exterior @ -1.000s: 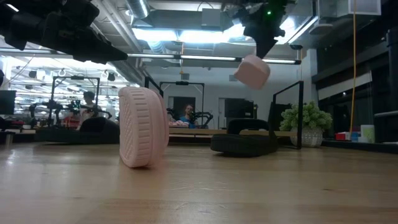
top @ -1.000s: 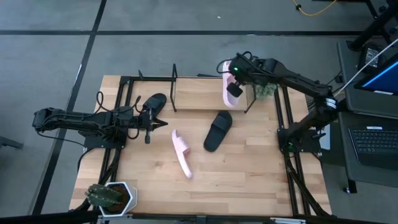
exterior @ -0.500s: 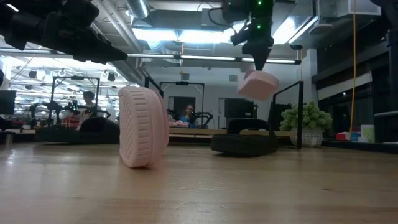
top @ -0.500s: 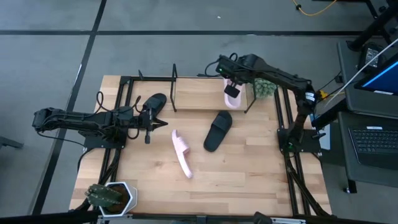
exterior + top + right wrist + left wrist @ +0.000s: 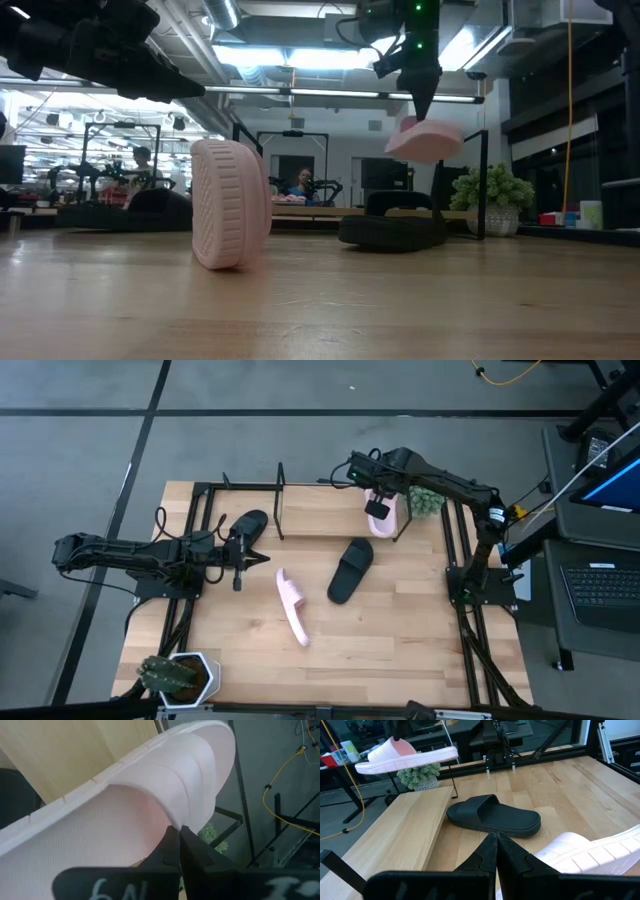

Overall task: Pick and place slides into the shelf
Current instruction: Put the right pink slipper on the shelf

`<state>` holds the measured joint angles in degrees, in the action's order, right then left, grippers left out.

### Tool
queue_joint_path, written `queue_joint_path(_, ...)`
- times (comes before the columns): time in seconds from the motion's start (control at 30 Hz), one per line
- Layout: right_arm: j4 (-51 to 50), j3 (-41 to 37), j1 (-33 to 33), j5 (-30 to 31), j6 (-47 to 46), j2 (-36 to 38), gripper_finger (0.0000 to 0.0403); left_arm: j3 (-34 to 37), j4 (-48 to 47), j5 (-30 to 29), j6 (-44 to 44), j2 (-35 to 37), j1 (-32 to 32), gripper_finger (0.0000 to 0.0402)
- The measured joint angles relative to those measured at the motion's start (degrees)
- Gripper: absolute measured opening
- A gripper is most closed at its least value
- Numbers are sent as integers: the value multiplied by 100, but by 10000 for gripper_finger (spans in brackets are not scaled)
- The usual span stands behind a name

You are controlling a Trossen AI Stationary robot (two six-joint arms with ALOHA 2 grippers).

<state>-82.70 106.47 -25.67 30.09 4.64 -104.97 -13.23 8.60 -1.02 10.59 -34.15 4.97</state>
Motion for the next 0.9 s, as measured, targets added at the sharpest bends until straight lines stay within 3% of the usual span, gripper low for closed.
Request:
queue_joint_path(0.5, 420, -842, 0, 8, 41, -2, 0, 0, 2, 1, -13, -1, 2, 0)
queue_joint_path(0.67, 520, -1079, 0, 385, 67, 0, 0, 0, 2, 2, -257, 0, 0, 0)
queue_joint_path(0.9, 731, -1140, 0, 386, 193, 0, 0, 0, 2, 2, -264, 0, 2, 0)
